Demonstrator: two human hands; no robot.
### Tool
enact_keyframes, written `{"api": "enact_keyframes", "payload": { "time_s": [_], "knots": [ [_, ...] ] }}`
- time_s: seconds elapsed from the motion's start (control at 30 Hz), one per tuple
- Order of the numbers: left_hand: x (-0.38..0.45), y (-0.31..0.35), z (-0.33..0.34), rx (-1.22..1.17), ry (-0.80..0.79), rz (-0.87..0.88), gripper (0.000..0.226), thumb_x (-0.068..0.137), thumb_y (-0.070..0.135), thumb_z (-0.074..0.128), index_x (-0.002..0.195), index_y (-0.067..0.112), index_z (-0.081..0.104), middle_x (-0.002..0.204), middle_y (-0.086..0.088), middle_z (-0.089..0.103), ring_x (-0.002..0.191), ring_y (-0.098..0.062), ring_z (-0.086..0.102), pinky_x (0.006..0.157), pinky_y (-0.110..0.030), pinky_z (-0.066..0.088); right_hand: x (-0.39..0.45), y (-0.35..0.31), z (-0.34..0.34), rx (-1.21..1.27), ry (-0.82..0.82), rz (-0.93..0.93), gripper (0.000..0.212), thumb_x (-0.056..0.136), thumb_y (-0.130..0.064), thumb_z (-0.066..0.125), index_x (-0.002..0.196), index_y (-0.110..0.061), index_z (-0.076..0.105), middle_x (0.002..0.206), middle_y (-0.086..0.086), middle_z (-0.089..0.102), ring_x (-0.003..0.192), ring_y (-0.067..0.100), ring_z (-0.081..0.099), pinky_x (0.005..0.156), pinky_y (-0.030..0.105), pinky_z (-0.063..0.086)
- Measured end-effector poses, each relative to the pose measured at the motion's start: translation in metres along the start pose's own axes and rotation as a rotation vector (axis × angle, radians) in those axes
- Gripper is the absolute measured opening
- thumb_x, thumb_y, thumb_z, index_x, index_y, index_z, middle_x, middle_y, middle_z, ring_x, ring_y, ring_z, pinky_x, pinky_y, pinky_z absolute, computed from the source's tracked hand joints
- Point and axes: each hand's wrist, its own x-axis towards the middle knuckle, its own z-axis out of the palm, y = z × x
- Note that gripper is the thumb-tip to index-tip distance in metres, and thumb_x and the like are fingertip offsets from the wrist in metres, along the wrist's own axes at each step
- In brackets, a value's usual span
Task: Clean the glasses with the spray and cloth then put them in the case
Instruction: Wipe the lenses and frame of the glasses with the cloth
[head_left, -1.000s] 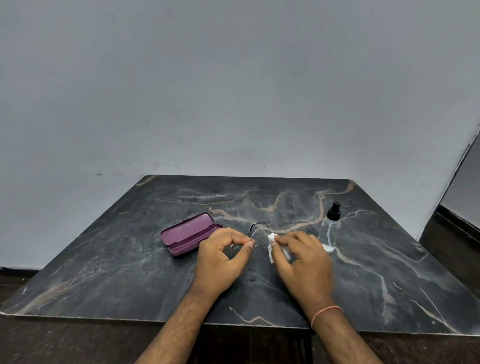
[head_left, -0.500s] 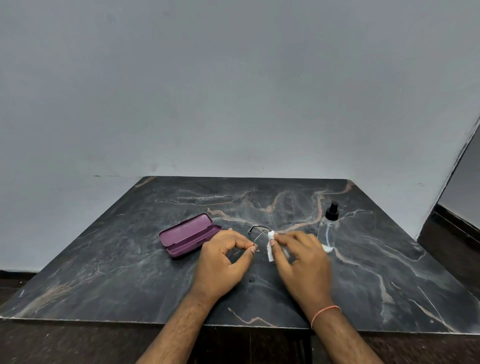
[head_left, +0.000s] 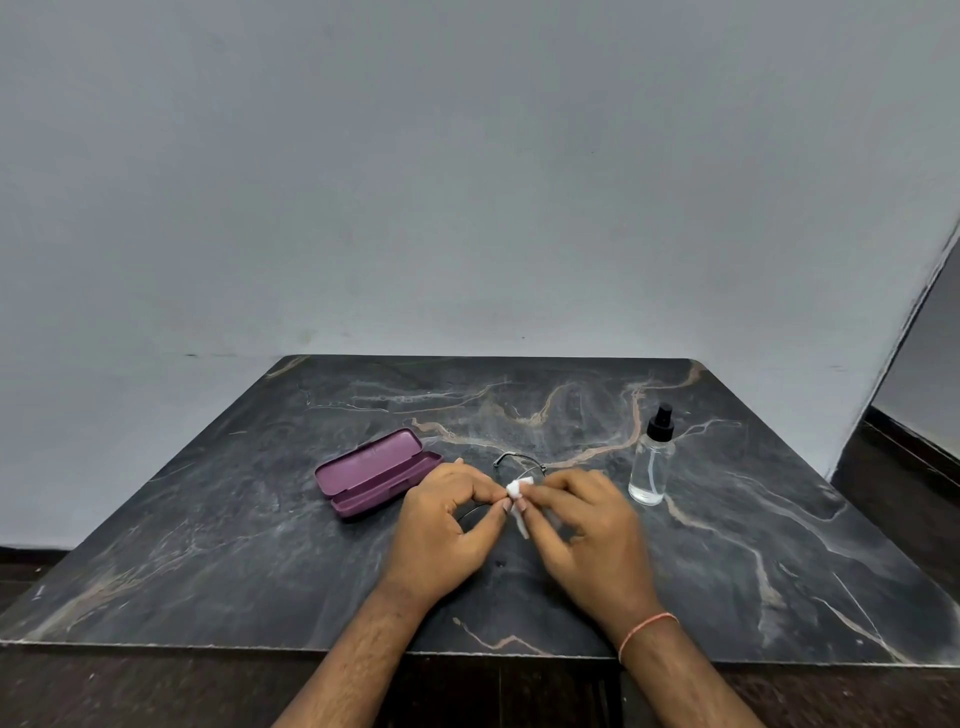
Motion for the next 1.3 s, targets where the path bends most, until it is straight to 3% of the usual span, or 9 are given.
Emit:
{"api": "enact_keyframes", "payload": {
  "time_s": [0.1, 0.2, 0.37, 0.47, 0.6, 0.7, 0.87, 1.0, 1.3],
  "knots": [
    [0.0, 0.0, 0.001, 0.002, 0.015, 0.001, 0.011, 0.086, 0.009, 0.088, 0.088, 0.019, 0.082, 0.092, 0.019, 0.078, 0.095, -0.008, 0.075, 0.112, -0.041, 0.054, 0.0, -0.002, 0.002, 0.009, -0.008, -0.01, 0.012, 0.092, -0.031, 0.081, 0.104, -0.028, 0.083, 0.094, -0.015, 0.071, 0.086, 0.01, 0.063, 0.075, 0.024, 0.052],
    [0.001, 0.001, 0.001, -0.006, 0.032, -0.005, 0.012, 0.088, 0.01, 0.089, 0.09, 0.021, 0.084, 0.092, 0.021, 0.078, 0.094, -0.01, 0.076, 0.1, -0.051, 0.06, 0.004, 0.002, 0.0, 0.069, 0.084, 0.222, 0.008, 0.094, -0.03, 0.078, 0.1, -0.029, 0.083, 0.094, -0.018, 0.072, 0.085, 0.008, 0.066, 0.074, 0.028, 0.054],
    [0.003, 0.002, -0.001, -0.033, 0.111, -0.019, 0.008, 0.091, 0.016, 0.084, 0.092, 0.023, 0.082, 0.096, 0.018, 0.078, 0.095, -0.014, 0.076, 0.085, -0.045, 0.062, 0.01, 0.016, -0.004, 0.528, 0.077, 0.658, 0.016, 0.094, -0.018, 0.079, 0.093, -0.033, 0.083, 0.093, -0.009, 0.078, 0.079, 0.011, 0.069, 0.073, 0.029, 0.054],
    [0.003, 0.002, -0.002, -0.062, 0.128, -0.048, 0.006, 0.092, 0.02, 0.083, 0.093, 0.026, 0.082, 0.097, 0.017, 0.078, 0.096, -0.017, 0.076, 0.086, -0.044, 0.063, 0.013, 0.009, -0.006, 0.813, -0.023, 0.824, 0.012, 0.097, -0.016, 0.075, 0.099, -0.023, 0.085, 0.087, 0.013, 0.078, 0.068, 0.015, 0.064, 0.054, 0.028, 0.054],
    [0.004, 0.002, -0.002, -0.091, 0.1, -0.091, 0.011, 0.091, 0.021, 0.082, 0.092, 0.032, 0.08, 0.097, 0.016, 0.078, 0.095, -0.016, 0.077, 0.087, -0.041, 0.062, 0.017, -0.002, -0.01, 1.019, -0.187, 0.909, 0.016, 0.098, -0.014, 0.071, 0.111, -0.01, 0.079, 0.096, 0.014, 0.078, 0.073, 0.023, 0.074, 0.046, 0.029, 0.059],
    [0.004, 0.003, -0.001, -0.091, 0.074, -0.112, 0.018, 0.089, 0.021, 0.082, 0.091, 0.039, 0.078, 0.098, 0.018, 0.078, 0.096, -0.013, 0.076, 0.088, -0.032, 0.061, 0.02, -0.002, -0.014, 1.143, -0.278, 0.993, 0.025, 0.091, -0.018, 0.074, 0.114, -0.009, 0.076, 0.095, 0.016, 0.075, 0.064, 0.027, 0.072, 0.043, 0.029, 0.058],
    [0.004, 0.002, -0.002, -0.087, 0.078, -0.116, 0.019, 0.089, 0.024, 0.082, 0.091, 0.042, 0.077, 0.101, 0.018, 0.078, 0.098, -0.012, 0.077, 0.09, -0.024, 0.059, 0.02, 0.0, -0.017, 1.4, -0.465, 1.035, 0.036, 0.091, -0.013, 0.07, 0.124, 0.0, 0.069, 0.094, 0.016, 0.068, 0.073, 0.026, 0.067, 0.056, 0.036, 0.061],
    [0.004, 0.001, -0.001, -0.1, 0.083, -0.108, 0.014, 0.088, 0.023, 0.083, 0.091, 0.036, 0.079, 0.101, 0.018, 0.077, 0.098, -0.01, 0.076, 0.089, -0.021, 0.058, 0.018, -0.002, -0.017, 1.378, -0.509, 0.985, 0.042, 0.095, -0.019, 0.073, 0.128, 0.006, 0.068, 0.09, 0.011, 0.067, 0.075, 0.02, 0.066, 0.061, 0.034, 0.062],
    [0.003, 0.003, -0.001, -0.113, 0.066, -0.125, 0.007, 0.087, 0.038, 0.08, 0.091, 0.044, 0.079, 0.106, 0.021, 0.078, 0.109, -0.008, 0.075, 0.111, -0.06, 0.054, 0.019, -0.003, -0.013, 1.265, -0.336, 1.012, 0.023, 0.083, -0.014, 0.078, 0.103, -0.005, 0.083, 0.083, 0.005, 0.068, 0.072, 0.012, 0.063, 0.058, 0.024, 0.059]
  ]
}}
